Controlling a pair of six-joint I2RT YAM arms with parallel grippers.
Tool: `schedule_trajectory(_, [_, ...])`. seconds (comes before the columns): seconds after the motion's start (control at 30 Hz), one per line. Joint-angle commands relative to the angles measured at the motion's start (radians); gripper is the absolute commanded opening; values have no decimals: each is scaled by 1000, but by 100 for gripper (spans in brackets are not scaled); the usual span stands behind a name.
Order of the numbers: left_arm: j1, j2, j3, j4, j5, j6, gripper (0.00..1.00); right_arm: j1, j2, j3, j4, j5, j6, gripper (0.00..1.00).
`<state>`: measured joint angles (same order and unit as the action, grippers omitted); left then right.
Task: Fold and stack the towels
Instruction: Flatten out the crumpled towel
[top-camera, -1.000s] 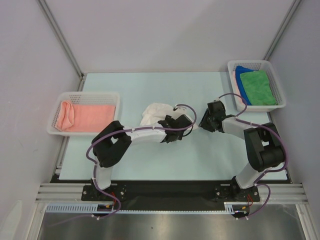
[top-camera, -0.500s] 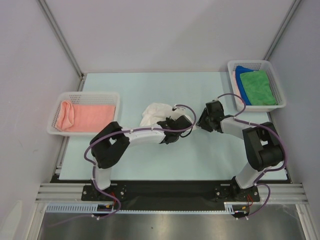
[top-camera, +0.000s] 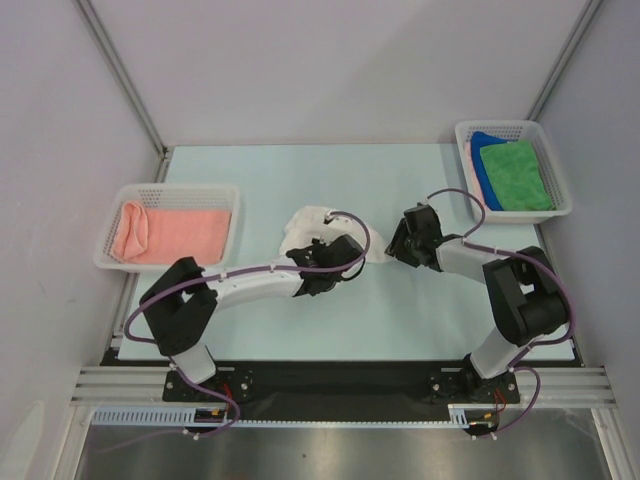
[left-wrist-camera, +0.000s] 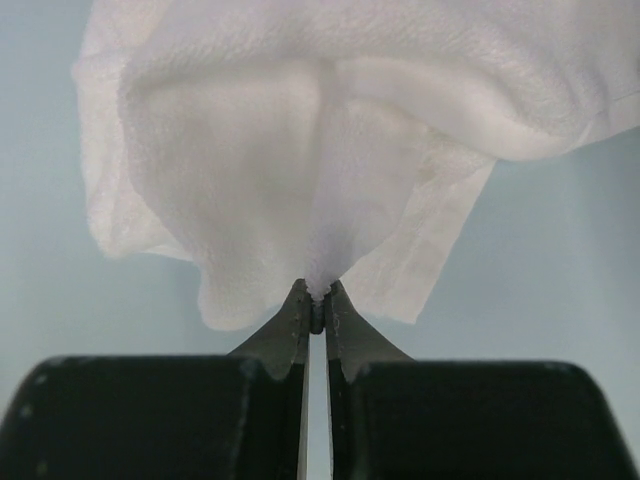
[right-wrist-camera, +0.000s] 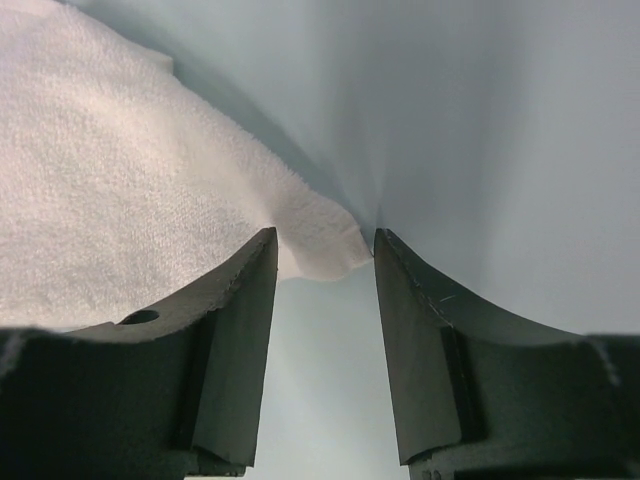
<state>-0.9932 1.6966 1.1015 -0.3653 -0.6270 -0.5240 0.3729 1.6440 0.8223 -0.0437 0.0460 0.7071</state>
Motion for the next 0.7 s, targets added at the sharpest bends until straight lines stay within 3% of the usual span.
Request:
schedule_trajectory(0.0, [-9, -99, -32, -9, -33, -27, 0, 34, -30, -23, -18, 66, -12, 49])
schedule_trajectory(0.17, [-7, -179, -80, -23, -34, -30, 0, 41, -33, -46, -21, 95, -31, 49])
schedule_trajectory(0.37, [7, -262, -101, -37, -16, -27, 0, 47, 20, -17, -34, 112, -46, 38])
schedule_trajectory(0.47, [16, -302, -112, -44, -13, -22, 0, 47, 31, 1, -36, 114, -61, 28])
schedule_trajectory(0.57, [30, -345, -124, -44, 1, -7, 0, 47, 24, 26, -50, 114, -77, 11])
schedule_trajectory(0.6, [34, -357, -129, -44, 10, -2, 0, 47, 19, 41, -59, 115, -81, 0])
schedule_trajectory(0.67, [45, -382, -132, -49, 18, 22, 0, 47, -21, 66, -96, 126, -100, 0])
